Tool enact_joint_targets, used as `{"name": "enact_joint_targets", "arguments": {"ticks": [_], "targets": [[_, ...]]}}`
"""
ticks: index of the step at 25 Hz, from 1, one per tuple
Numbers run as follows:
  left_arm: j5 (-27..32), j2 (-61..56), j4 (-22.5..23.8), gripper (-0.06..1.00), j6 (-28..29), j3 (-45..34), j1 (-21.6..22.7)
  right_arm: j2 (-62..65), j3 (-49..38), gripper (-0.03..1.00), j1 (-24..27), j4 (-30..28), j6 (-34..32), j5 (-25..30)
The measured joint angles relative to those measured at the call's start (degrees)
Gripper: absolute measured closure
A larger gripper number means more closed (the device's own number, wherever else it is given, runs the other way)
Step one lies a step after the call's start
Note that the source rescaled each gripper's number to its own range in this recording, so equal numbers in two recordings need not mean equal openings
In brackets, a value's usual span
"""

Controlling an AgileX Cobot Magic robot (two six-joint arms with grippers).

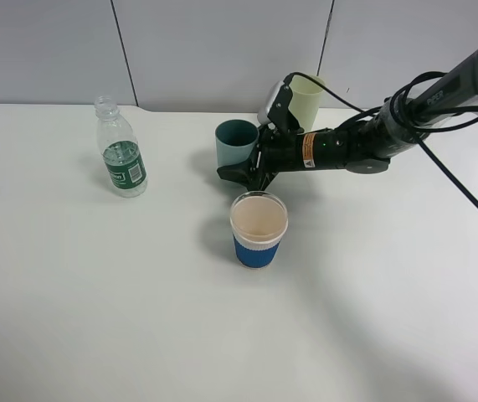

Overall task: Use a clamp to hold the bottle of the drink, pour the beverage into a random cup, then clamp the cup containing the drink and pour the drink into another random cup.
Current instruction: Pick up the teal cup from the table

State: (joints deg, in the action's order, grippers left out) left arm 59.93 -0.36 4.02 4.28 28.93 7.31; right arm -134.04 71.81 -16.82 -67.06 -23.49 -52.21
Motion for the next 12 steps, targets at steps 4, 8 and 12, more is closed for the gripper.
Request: {"name": "enact_joint_targets", "arguments": {"ticks": [4,8,12], "targets": [[0.0,0.0,0.0,-0.06,0.0,0.0,0.0,0.0,0.0,0.97,0.0,0.0,-1.2,0.2],[0.0,0.0,0.0,-0.06,0.0,0.0,0.0,0.0,0.0,0.97,0.0,0.1,-1.8,0.2],[0.0,0.0,0.0,-0.06,0.0,0.0,0.0,0.7,0.0,0.97,0.0,-1.4,-5.0,0.2]]}}
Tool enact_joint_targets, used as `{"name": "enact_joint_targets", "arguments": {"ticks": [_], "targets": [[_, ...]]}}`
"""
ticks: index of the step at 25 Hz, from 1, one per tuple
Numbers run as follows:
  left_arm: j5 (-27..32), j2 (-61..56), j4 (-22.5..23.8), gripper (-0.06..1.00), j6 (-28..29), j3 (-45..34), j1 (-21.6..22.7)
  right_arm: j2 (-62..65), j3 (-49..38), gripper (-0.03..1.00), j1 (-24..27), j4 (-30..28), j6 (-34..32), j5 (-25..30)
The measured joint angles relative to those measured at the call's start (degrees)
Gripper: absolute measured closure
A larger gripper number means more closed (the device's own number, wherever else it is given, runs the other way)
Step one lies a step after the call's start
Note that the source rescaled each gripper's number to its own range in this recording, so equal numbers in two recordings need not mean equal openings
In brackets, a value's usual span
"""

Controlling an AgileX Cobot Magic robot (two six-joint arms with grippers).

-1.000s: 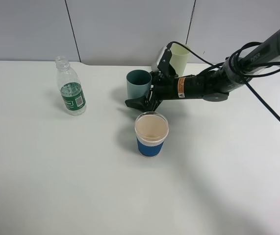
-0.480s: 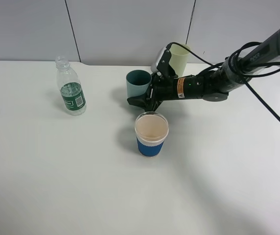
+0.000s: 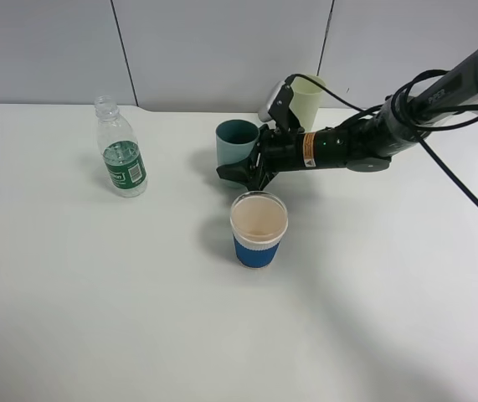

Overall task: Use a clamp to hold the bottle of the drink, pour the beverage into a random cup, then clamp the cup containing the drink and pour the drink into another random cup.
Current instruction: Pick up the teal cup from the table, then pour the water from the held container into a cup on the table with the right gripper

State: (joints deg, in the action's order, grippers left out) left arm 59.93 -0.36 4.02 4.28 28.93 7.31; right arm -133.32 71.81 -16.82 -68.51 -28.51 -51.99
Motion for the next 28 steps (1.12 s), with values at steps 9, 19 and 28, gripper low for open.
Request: {"name": "enact_joint_targets", "arguments": {"ticks": [9,19,28], "targets": [[0.0,0.0,0.0,-0.06,0.0,0.0,0.0,8.9,-0.1,0.97,0.0,-2.2,-7.2,2.6],[0.0,0.0,0.0,-0.06,0.0,0.0,0.0,18.6,-0.1,0.97,0.0,-0.7,-13.6,13.6],[0.0,0.0,0.0,-0.06,0.0,0.0,0.0,25.9,-0.1,0.97,0.0,1.1,-18.1,26.6]]}}
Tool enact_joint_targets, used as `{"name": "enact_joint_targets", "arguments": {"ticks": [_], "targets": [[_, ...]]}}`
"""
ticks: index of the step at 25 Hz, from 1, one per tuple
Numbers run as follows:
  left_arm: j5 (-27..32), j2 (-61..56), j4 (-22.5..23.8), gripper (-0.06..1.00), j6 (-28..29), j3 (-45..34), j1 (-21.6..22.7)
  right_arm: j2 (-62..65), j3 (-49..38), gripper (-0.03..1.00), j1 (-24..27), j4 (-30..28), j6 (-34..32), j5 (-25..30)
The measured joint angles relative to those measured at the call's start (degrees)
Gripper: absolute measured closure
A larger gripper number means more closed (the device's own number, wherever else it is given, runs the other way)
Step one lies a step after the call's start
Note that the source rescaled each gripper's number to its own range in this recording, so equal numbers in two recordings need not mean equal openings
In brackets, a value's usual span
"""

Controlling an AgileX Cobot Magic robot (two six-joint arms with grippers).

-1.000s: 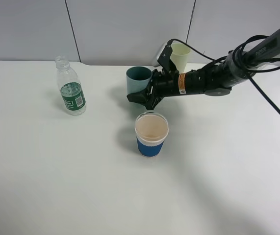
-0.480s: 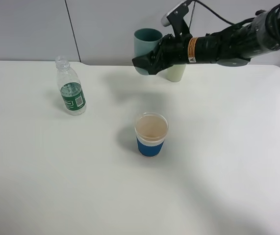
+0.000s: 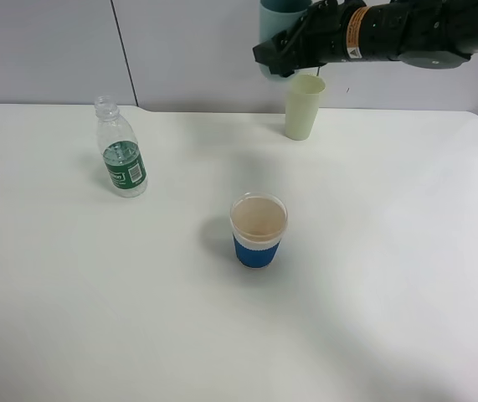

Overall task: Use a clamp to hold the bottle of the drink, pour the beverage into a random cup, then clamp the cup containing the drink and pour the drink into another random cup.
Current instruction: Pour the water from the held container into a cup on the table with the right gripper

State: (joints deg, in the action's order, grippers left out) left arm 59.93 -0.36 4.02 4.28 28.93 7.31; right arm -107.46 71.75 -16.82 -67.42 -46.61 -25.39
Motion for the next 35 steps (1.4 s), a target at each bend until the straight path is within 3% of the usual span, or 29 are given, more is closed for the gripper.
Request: {"name": "enact_joint_targets", "arguments": {"ticks": [6,14,35], "targets": [[0.0,0.0,0.0,-0.06,0.0,0.0,0.0,2.2,0.0,0.97,0.0,0.9,-1.9,10.3],[0.0,0.0,0.0,-0.06,0.0,0.0,0.0,2.7,0.0,0.97,0.0,1.0,-2.8,20.1],[0.0,0.0,0.0,-0.06,0.0,0.0,0.0,4.6,0.0,0.97,0.6,0.1,-3.4,37.9]]}}
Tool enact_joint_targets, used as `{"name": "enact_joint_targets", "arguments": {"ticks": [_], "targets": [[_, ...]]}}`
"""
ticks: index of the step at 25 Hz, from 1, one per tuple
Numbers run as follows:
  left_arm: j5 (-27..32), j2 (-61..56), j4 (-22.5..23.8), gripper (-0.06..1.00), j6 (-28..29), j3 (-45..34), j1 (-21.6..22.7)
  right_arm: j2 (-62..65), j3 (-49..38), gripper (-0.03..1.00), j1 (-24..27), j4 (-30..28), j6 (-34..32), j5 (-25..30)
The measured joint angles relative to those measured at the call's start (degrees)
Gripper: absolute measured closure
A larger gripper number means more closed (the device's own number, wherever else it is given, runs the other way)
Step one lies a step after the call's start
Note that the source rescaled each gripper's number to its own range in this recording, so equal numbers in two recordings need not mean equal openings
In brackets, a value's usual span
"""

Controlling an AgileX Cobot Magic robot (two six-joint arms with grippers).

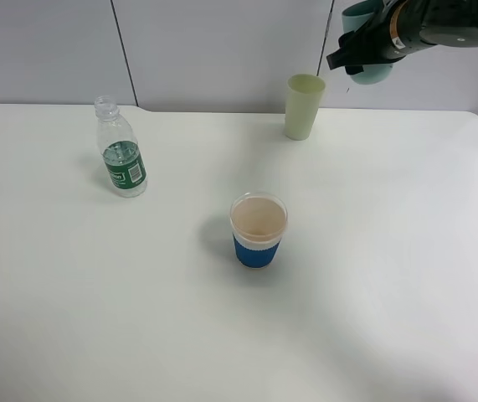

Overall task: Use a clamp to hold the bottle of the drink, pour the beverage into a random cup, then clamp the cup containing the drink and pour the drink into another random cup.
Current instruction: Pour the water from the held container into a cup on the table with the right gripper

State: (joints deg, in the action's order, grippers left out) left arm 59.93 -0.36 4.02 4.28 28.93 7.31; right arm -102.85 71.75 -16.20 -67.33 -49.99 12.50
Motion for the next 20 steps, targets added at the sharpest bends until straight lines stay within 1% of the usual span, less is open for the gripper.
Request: {"name": "enact_joint_targets", "arguments": {"ticks": [12,17,20], "targets": [[0.0,0.0,0.0,-0.06,0.0,0.0,0.0,-0.5,0.1,0.97,0.0,-2.6,0.0,5.3],[0.0,0.0,0.0,-0.06,0.0,0.0,0.0,-3.1,2.9,0.97,0.0,-2.6,0.0,5.5],[0.0,0.0,0.0,-0.06,0.0,0.0,0.0,-5.2,5.3,0.97,-0.4,-2.6,0.1,6.7]]}}
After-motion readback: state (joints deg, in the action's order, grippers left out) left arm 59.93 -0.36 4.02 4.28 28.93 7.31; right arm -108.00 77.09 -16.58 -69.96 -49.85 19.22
